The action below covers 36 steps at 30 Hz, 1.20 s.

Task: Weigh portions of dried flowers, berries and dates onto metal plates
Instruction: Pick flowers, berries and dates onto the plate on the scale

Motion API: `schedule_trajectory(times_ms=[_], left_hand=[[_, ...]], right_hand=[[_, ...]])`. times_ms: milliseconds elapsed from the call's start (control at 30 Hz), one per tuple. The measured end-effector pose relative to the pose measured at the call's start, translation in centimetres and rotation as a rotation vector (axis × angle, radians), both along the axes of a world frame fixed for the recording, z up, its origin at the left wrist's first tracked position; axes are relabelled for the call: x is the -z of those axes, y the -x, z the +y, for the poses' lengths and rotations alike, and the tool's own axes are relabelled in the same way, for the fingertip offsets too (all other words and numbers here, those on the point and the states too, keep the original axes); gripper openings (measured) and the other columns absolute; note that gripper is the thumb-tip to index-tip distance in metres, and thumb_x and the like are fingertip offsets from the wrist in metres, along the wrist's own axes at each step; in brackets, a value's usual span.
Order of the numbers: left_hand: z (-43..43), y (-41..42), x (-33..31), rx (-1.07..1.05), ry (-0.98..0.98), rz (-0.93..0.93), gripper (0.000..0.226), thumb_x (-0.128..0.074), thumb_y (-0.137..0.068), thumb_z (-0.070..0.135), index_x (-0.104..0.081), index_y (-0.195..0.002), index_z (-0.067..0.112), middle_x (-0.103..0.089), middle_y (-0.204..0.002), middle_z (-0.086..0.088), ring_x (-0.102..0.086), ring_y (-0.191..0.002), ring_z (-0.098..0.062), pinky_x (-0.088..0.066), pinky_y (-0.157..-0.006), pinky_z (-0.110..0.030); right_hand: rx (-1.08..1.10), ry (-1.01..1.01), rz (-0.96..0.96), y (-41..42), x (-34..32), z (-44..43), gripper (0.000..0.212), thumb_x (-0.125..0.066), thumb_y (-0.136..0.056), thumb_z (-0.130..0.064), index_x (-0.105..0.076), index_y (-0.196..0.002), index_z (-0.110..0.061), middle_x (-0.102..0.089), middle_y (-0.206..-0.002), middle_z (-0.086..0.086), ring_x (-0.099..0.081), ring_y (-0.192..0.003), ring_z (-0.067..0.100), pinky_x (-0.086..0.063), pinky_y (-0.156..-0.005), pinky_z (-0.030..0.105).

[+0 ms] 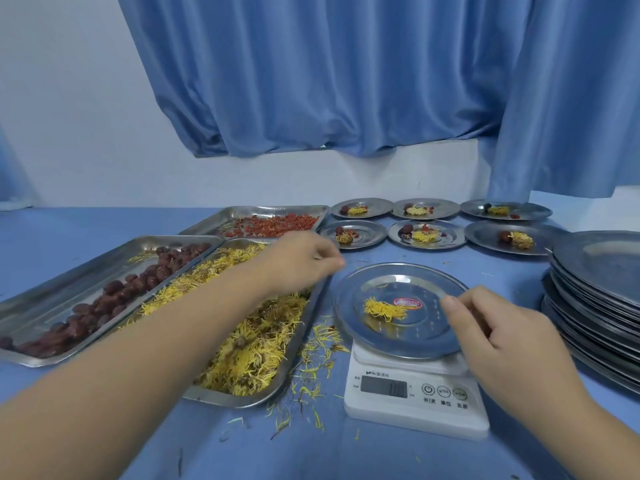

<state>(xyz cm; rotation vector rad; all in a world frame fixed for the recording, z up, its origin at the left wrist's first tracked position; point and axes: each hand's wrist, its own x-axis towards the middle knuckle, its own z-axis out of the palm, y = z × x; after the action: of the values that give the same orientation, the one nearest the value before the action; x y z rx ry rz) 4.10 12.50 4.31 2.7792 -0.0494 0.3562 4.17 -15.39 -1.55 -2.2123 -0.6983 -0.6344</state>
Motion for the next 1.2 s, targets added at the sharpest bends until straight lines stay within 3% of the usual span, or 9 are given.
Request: schedule_trajectory(times_ms=[133, 300, 467, 533, 733, 833, 967, 1067, 1200], left_hand=[[6.4, -0.1, -1.3, -0.31, -0.145, -0.062, 0.021, -0.058, -0.095, 0.028, -0.067, -0.113, 0.022, -0.068, -0.115, 0.003, -0.061, -0.086, -0.008, -0.048, -0.076, -0.024], [11.5, 0.9, -0.8, -0.445, -0.246, 0.243, 0.042, -0.063, -0.091, 0.041, -0.063, -0.127, 0.019, -0.06, -0.134, -0.001, -0.056, -0.114, -0.018, -0.041, -0.102, -0.037], [12.9, 1.2, -0.2, -0.481, -0.031, 0.061, 0.01, -0.07, -0.088, 0.024, -0.069, -0.096, 0.029, -0.068, -0.11, 0.003, -0.062, -0.082, -0.011, -0.045, -0.07, -0.021], [13.0, 1.4, -0.6, -0.486, 0.03, -0.006, 0.012, -0.068, -0.089, 0.021, -0.068, -0.085, 0.032, -0.069, -0.098, 0.007, -0.065, -0.079, -0.015, -0.043, -0.059, -0.022], [12.2, 2.1, -2.2, -0.385, 0.307, -0.146, 0.007, -0.066, -0.092, 0.02, -0.07, -0.094, 0.026, -0.072, -0.094, 0.0, -0.062, -0.076, -0.024, -0.048, -0.061, -0.027], [11.2, 2.3, -2.7, -0.352, 0.321, -0.161, 0.008, -0.066, -0.092, 0.024, -0.07, -0.095, 0.031, -0.073, -0.09, 0.004, -0.067, -0.075, -0.026, -0.047, -0.059, -0.022], [10.3, 2.4, -2.8, -0.344, 0.307, -0.105, 0.012, -0.061, -0.095, 0.018, -0.07, -0.096, 0.025, -0.071, -0.104, -0.006, -0.064, -0.08, -0.028, -0.049, -0.067, -0.027], [9.9, 2.4, -2.4, -0.369, 0.309, -0.068, 0.017, -0.052, -0.099, 0.009, -0.068, -0.098, 0.016, -0.065, -0.109, -0.001, -0.068, -0.081, -0.015, -0.053, -0.057, -0.019], [9.4, 2.3, -2.2, -0.413, 0.347, -0.052, 0.022, -0.044, -0.101, 0.004, -0.064, -0.097, 0.012, -0.064, -0.103, -0.012, -0.069, -0.086, -0.025, -0.06, -0.063, -0.032]], right_hand=[[-0.024, 0.012, -0.01, 0.1, 0.3, 0.4, 0.043, -0.031, -0.082, -0.062, -0.051, -0.066, -0.027, -0.057, -0.067, -0.019, -0.049, -0.05, 0.014, -0.034, -0.043, 0.03], [-0.021, 0.022, -0.025, -0.1, 0.4, 0.5, 0.043, -0.033, -0.083, -0.061, -0.052, -0.067, -0.026, -0.048, -0.044, -0.006, -0.047, -0.044, 0.01, -0.035, -0.043, 0.031], [-0.021, 0.02, -0.012, -0.2, 0.3, 0.5, 0.041, -0.034, -0.083, -0.06, -0.051, -0.066, -0.027, -0.058, -0.068, -0.019, -0.053, -0.069, 0.006, -0.033, -0.042, 0.029], [-0.023, 0.017, -0.004, -0.2, 0.3, 0.5, 0.04, -0.033, -0.083, -0.06, -0.05, -0.065, -0.028, -0.057, -0.069, -0.022, -0.053, -0.07, 0.006, -0.034, -0.043, 0.03], [-0.008, 0.014, -0.005, -0.2, 0.3, 0.5, 0.04, -0.033, -0.082, -0.061, -0.048, -0.064, -0.029, -0.058, -0.068, -0.02, -0.049, -0.049, 0.013, -0.036, -0.043, 0.031], [-0.024, -0.002, -0.007, -0.2, 0.3, 0.4, 0.041, -0.033, -0.082, -0.061, -0.048, -0.064, -0.028, -0.057, -0.068, -0.019, -0.053, -0.066, 0.011, -0.037, -0.044, 0.031], [-0.024, -0.02, -0.018, -0.3, 0.4, 0.3, 0.042, -0.032, -0.082, -0.061, -0.049, -0.064, -0.027, -0.05, -0.047, -0.005, -0.047, -0.044, 0.009, -0.037, -0.044, 0.032], [-0.017, -0.025, -0.017, -0.4, 0.3, 0.1, 0.042, -0.03, -0.082, -0.061, -0.047, -0.064, -0.028, -0.046, -0.042, -0.007, -0.047, -0.045, 0.005, -0.035, -0.043, 0.029], [-0.026, -0.022, -0.012, -0.4, 0.4, 0.1, 0.041, -0.029, -0.082, -0.062, -0.047, -0.064, -0.03, -0.047, -0.043, -0.006, -0.047, -0.045, 0.006, -0.035, -0.043, 0.03]])
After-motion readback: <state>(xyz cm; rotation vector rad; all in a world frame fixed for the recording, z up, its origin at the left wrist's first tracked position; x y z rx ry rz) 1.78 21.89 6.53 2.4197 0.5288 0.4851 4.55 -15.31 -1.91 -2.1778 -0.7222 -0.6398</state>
